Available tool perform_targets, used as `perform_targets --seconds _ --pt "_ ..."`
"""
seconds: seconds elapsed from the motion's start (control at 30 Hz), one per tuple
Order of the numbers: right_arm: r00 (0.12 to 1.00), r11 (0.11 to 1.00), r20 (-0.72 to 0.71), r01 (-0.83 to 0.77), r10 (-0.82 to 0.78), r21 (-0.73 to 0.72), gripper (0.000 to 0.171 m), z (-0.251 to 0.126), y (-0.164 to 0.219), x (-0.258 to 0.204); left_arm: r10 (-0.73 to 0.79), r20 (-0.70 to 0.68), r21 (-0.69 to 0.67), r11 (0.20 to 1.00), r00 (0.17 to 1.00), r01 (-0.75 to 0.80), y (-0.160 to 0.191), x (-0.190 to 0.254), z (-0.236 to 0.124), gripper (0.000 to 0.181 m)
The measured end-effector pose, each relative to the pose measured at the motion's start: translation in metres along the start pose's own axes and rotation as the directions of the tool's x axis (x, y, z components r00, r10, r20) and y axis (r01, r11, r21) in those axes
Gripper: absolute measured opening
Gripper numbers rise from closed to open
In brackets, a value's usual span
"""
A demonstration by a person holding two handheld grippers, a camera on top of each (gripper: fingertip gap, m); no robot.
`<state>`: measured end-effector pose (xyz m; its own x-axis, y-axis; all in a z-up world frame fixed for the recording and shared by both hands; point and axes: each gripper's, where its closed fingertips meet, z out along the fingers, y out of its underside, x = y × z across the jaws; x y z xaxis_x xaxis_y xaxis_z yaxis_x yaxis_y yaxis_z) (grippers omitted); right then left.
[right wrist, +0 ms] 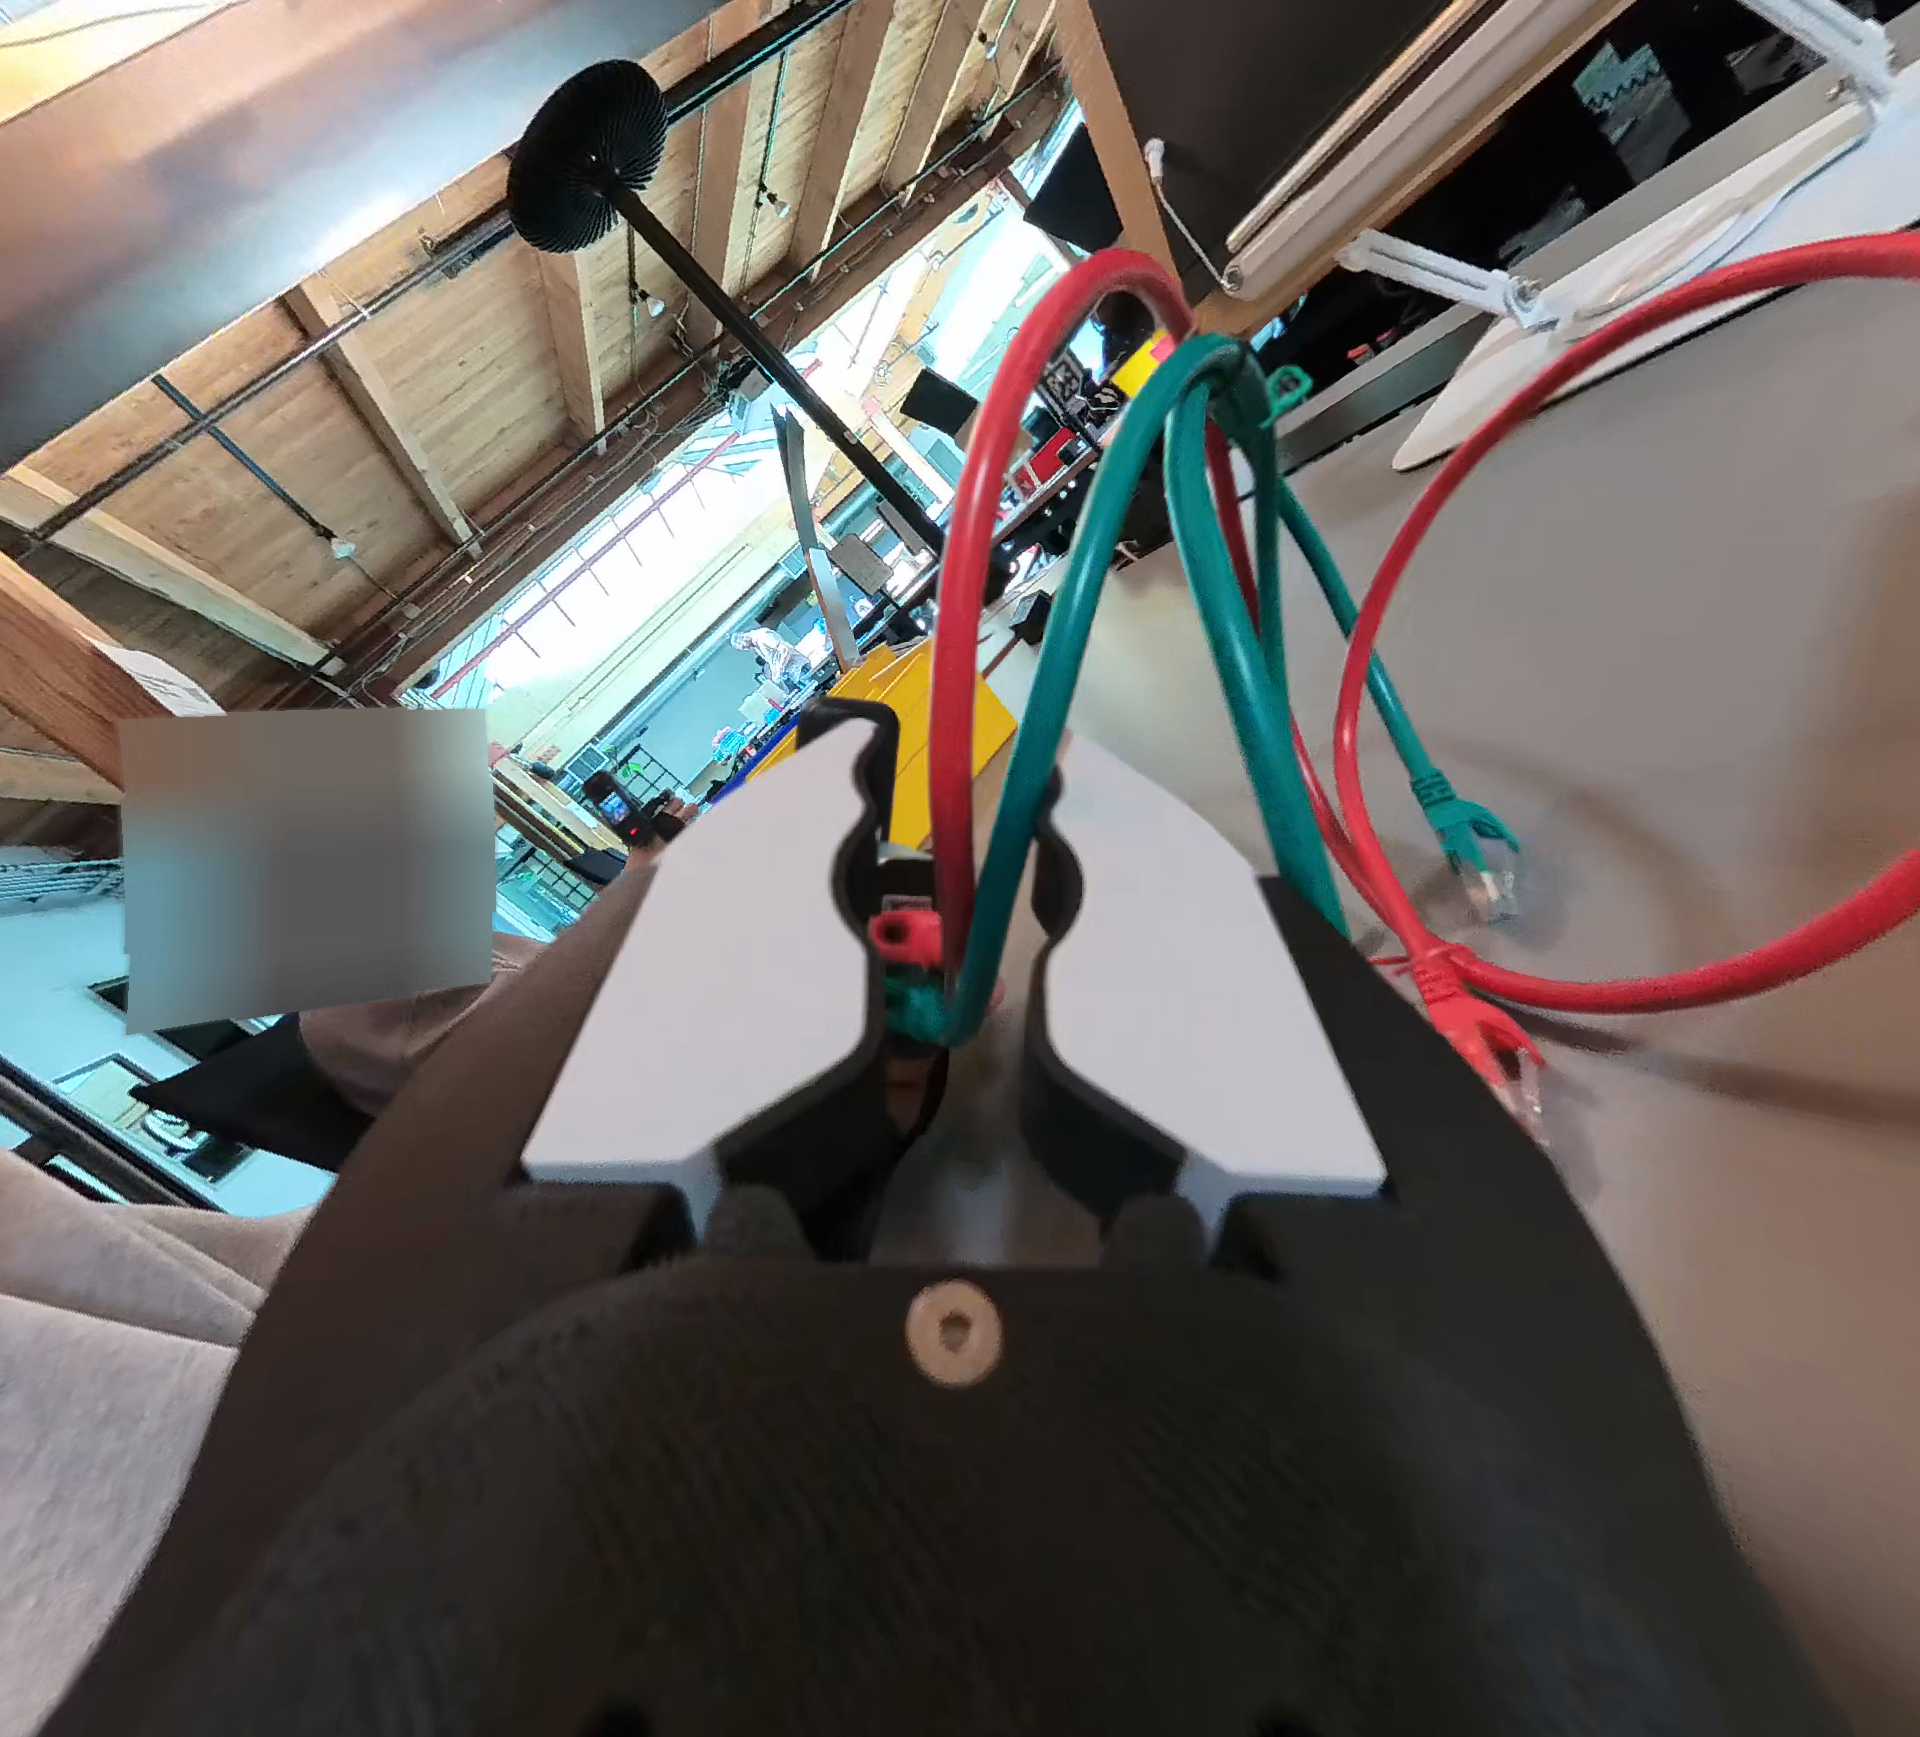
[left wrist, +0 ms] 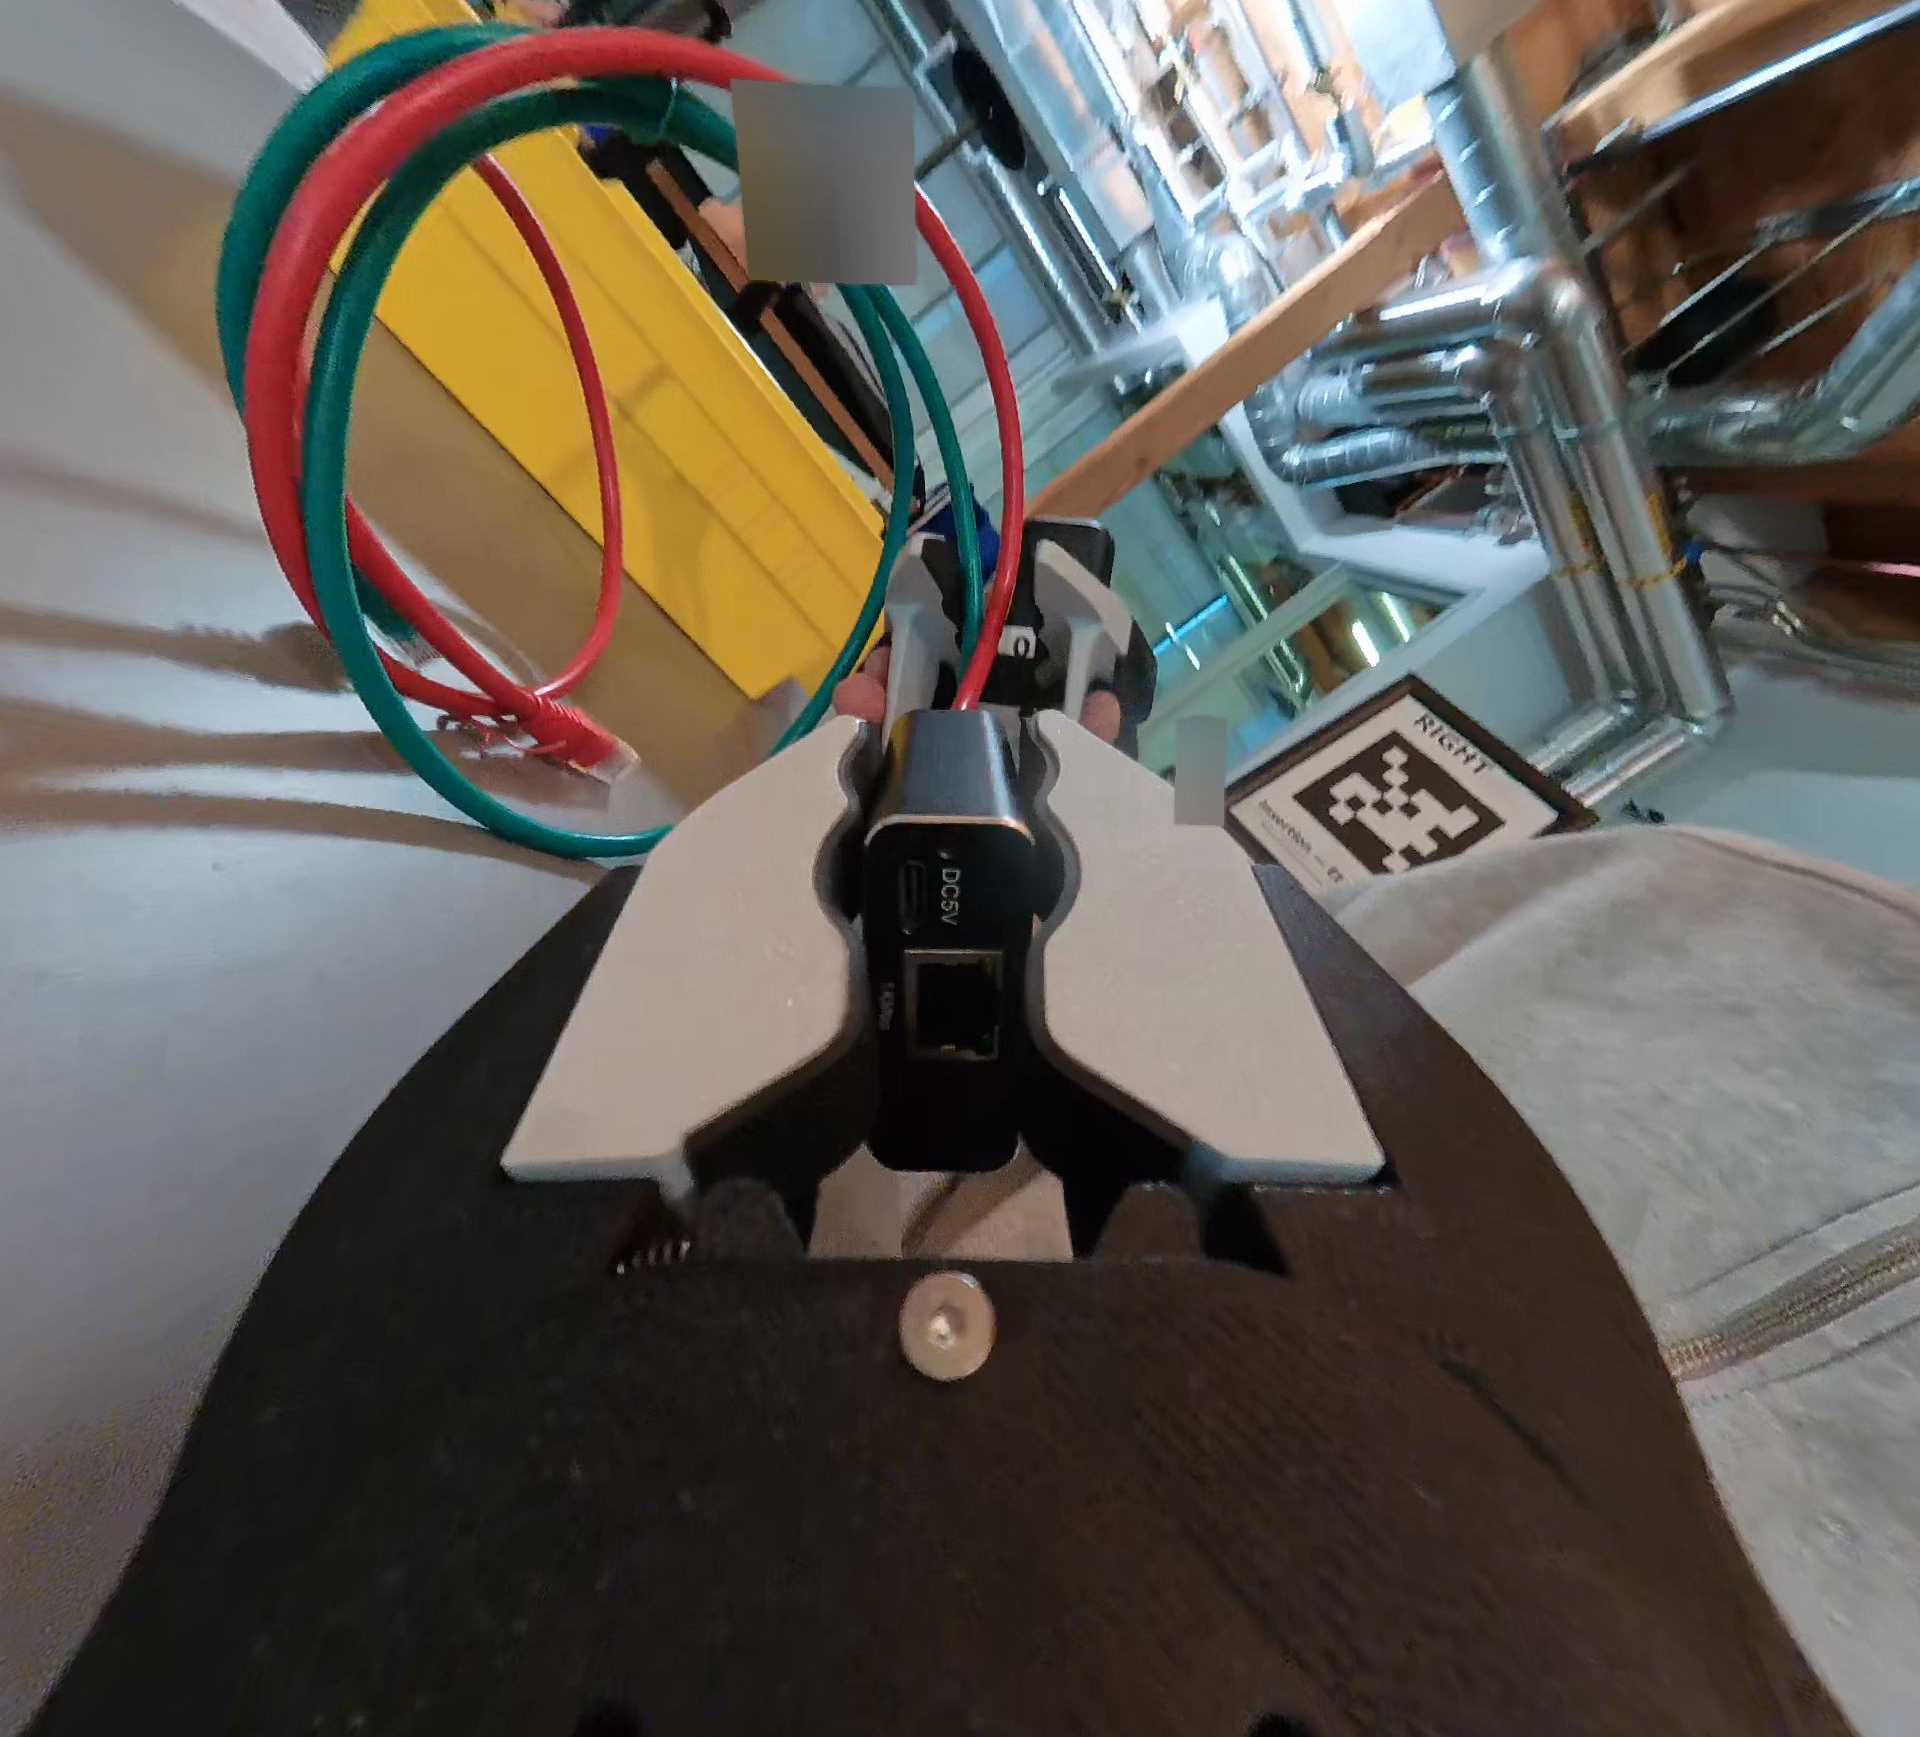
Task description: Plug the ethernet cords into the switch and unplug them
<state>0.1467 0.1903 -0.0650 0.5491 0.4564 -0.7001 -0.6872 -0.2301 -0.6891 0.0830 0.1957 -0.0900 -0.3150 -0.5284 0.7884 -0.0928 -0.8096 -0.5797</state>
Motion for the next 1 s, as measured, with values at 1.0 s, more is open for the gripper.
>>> perform_targets --seconds 1.0 --pt "0.991 0.995 0.122 -0.071 0.063 0.063 0.03 -0.007 -0.021 -0.013 -0.03 -0.027 -0.181 0.983 0.999 0.025 0.043 0.007 0.023 0.023"
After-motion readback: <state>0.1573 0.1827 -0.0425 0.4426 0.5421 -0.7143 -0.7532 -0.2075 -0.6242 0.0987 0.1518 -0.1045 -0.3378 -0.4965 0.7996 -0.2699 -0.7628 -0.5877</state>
